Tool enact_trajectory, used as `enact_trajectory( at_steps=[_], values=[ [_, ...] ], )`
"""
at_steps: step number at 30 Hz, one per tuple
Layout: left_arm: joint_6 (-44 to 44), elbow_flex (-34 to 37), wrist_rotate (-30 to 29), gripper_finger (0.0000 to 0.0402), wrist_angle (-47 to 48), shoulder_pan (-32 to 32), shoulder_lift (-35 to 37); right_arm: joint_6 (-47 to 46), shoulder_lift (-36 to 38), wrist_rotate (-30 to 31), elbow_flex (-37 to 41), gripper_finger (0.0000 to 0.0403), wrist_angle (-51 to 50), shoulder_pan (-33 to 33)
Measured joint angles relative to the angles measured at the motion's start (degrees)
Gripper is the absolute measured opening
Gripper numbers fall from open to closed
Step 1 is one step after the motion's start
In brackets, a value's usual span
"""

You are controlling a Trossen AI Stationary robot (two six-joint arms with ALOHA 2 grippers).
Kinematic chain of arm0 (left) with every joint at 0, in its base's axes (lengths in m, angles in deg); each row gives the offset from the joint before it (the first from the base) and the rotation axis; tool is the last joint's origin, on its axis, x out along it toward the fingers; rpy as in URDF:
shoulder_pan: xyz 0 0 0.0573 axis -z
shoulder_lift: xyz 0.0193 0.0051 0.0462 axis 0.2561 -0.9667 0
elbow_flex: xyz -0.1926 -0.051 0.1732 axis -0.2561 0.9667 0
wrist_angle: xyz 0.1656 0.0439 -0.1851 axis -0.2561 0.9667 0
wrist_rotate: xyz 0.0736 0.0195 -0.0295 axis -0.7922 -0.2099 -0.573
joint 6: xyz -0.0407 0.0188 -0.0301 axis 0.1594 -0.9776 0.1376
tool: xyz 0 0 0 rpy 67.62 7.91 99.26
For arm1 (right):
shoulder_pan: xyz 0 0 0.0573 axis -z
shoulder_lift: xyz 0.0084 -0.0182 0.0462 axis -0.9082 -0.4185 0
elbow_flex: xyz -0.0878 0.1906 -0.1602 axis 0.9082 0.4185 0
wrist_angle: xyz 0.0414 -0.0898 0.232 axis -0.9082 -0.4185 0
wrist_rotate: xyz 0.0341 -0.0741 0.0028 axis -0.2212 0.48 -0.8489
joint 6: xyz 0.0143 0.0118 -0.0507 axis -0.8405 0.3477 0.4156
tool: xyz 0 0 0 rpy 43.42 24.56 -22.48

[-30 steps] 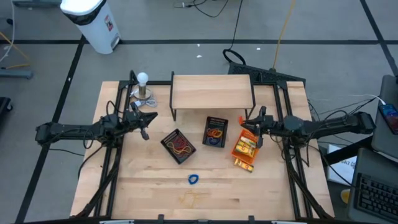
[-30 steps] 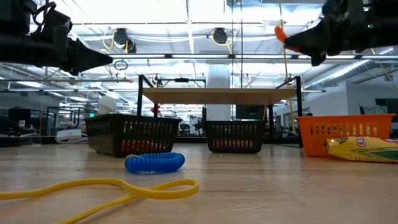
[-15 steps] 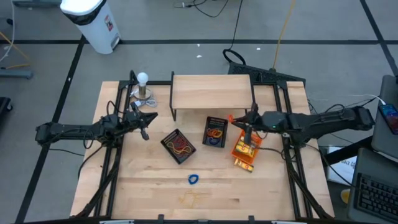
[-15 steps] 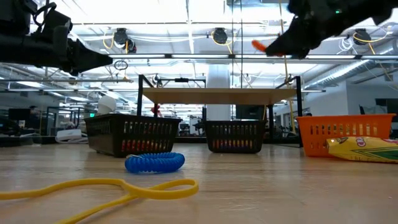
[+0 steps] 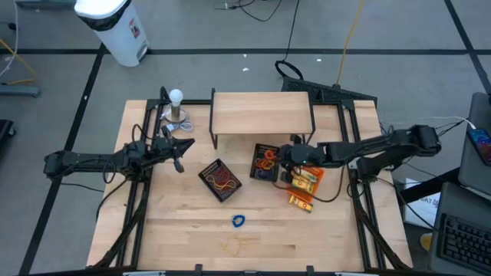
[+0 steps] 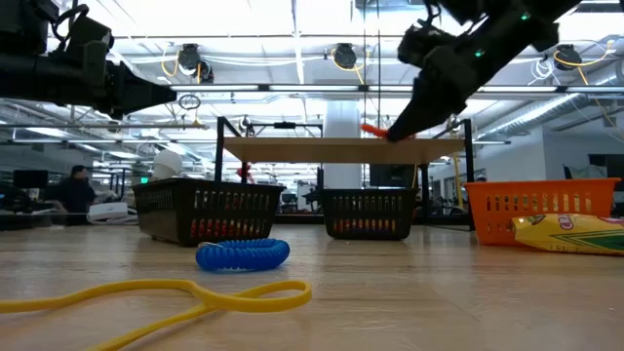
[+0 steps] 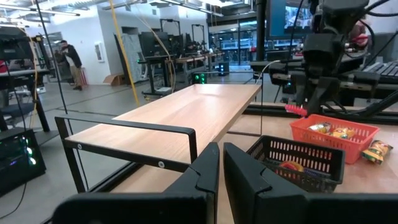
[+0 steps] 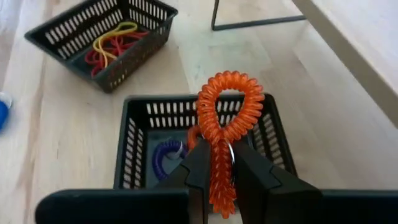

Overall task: Pick & Place Office Desk Supplies
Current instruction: Put the orange spring keychain into the right black bin

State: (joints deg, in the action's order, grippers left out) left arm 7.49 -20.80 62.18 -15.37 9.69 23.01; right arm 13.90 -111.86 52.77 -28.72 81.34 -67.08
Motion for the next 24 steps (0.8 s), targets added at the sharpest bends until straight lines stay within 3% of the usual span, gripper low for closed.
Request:
enact_trajectory(
  at_steps=[12,24],
  values=[
    [0.3,0.0,0.0,0.0026,0.2,0.0,0.0,-1.5,-9.0,-2.9,-0.1,0.0036,4.1,1.5],
    [0.2,0.0,0.0,0.0026,0.2,0.0,0.0,-1.1,-10.5,-2.9,-0.1,0.0036,5.6,1.5]
  ],
)
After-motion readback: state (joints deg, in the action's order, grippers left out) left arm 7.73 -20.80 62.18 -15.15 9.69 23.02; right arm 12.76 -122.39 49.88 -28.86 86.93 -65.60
